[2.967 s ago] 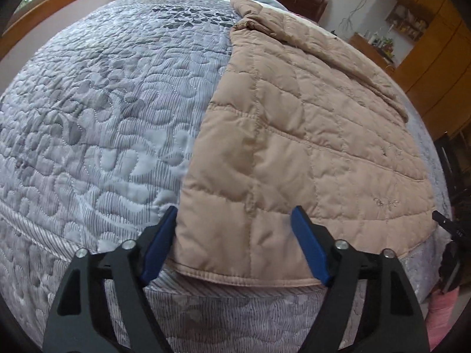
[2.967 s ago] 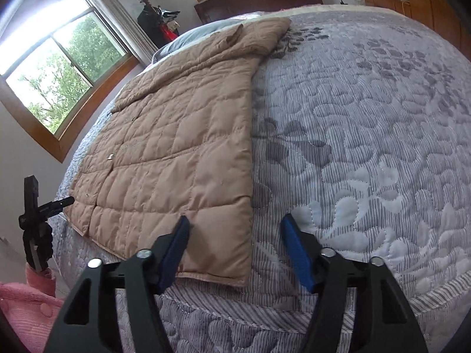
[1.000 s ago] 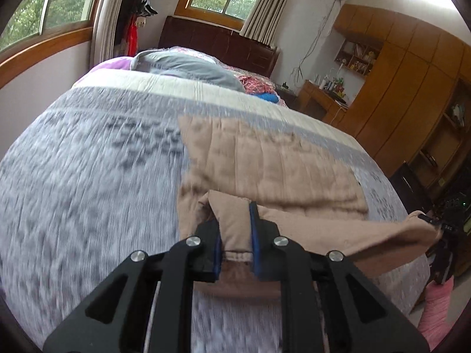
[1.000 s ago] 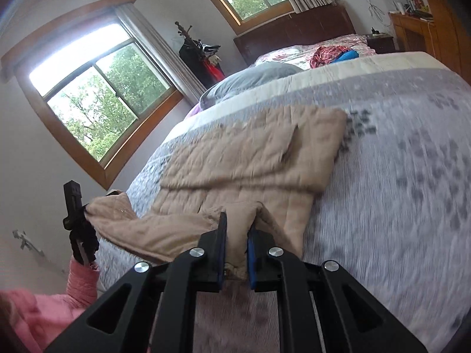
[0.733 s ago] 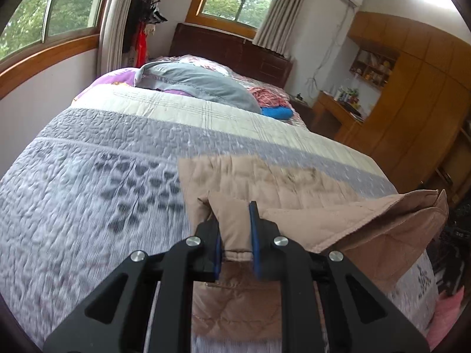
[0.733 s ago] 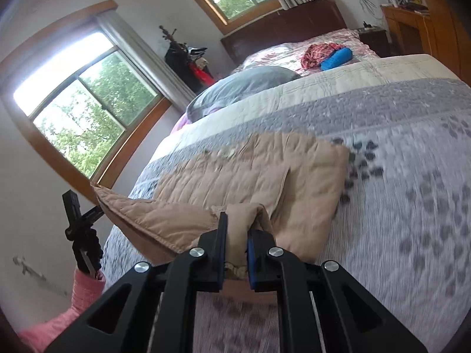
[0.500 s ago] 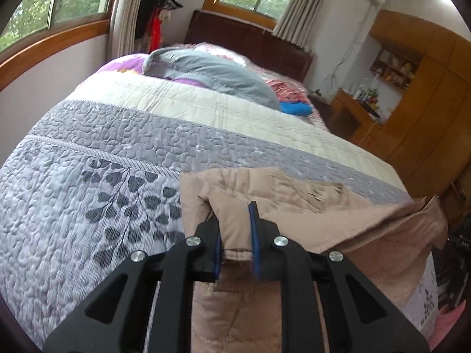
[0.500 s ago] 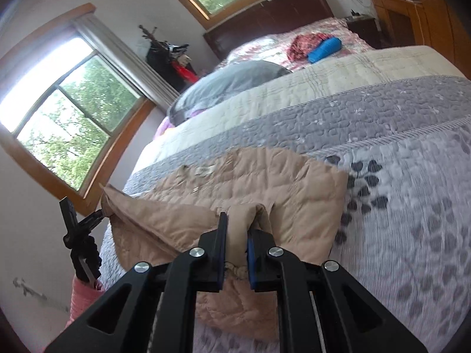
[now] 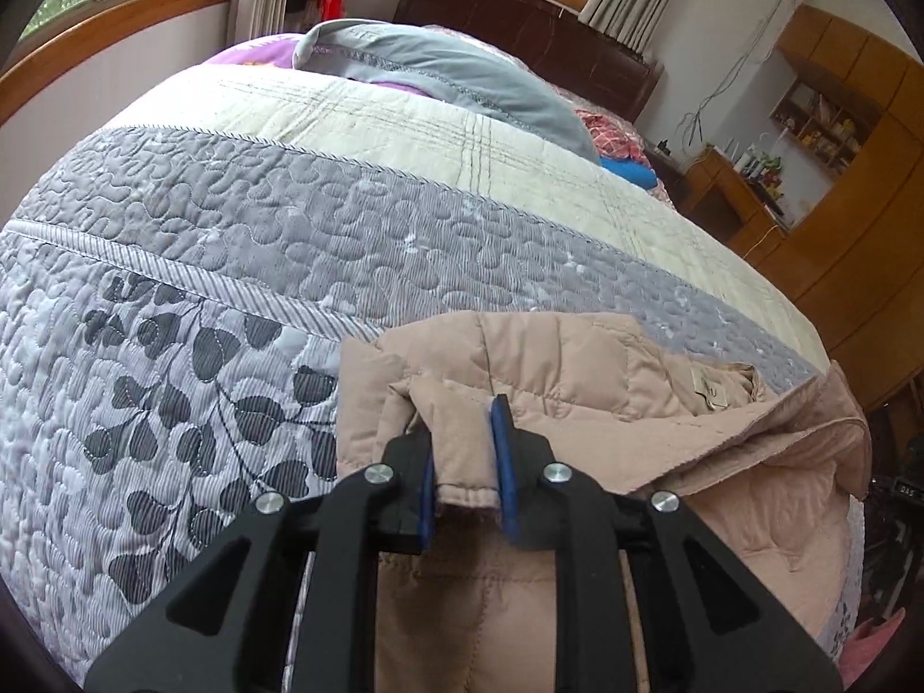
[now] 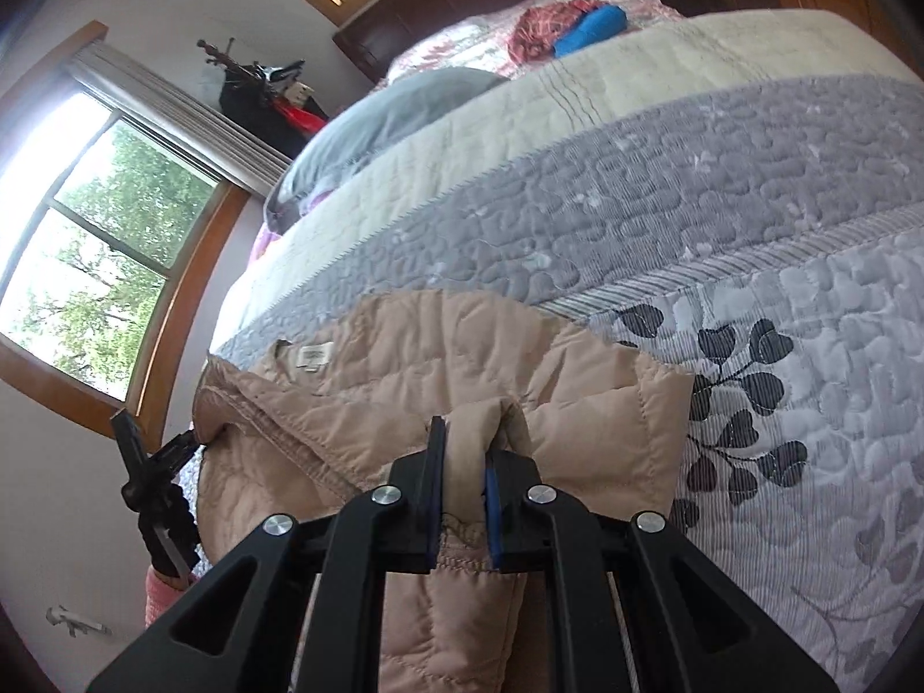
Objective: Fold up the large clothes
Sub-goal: 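Lift the hem with both grippers and fold it toward the collar, then open both grippers and release the folded hem onto the coat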
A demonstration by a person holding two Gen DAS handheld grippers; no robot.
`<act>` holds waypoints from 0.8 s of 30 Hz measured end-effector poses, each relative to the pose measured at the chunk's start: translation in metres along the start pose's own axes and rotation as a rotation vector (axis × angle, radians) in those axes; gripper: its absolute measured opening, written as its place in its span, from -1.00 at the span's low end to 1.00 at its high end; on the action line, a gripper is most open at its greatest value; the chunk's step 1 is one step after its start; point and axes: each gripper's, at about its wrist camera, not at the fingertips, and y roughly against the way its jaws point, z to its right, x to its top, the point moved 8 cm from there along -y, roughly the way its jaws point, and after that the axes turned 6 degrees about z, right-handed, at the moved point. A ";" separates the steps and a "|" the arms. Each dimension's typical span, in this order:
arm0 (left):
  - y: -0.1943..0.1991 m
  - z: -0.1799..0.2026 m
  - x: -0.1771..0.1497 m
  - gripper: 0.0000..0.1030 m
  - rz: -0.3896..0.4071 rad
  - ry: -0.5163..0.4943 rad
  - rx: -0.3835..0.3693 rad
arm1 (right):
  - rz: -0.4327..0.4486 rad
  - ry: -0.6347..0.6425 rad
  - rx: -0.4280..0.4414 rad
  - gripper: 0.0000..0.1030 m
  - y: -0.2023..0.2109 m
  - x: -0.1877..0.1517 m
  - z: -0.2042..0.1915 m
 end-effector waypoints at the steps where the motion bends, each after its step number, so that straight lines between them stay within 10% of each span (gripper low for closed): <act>1: 0.001 0.000 0.001 -0.61 -0.006 0.003 -0.010 | -0.004 -0.004 -0.002 -0.72 -0.002 0.000 0.002; 7: 0.025 -0.010 0.007 -0.19 -0.025 0.135 -0.147 | 0.019 -0.070 0.075 -0.36 0.008 -0.002 0.008; 9: 0.039 -0.019 0.011 0.01 0.010 0.154 -0.131 | 0.060 -0.065 0.042 0.22 0.018 0.001 0.012; 18: 0.079 -0.021 -0.049 0.02 -0.005 -0.029 -0.051 | 0.016 0.076 0.025 0.06 0.031 -0.053 -0.008; 24: 0.067 -0.016 -0.089 0.05 -0.016 -0.168 0.072 | -0.029 0.163 -0.172 -0.21 0.016 -0.088 -0.008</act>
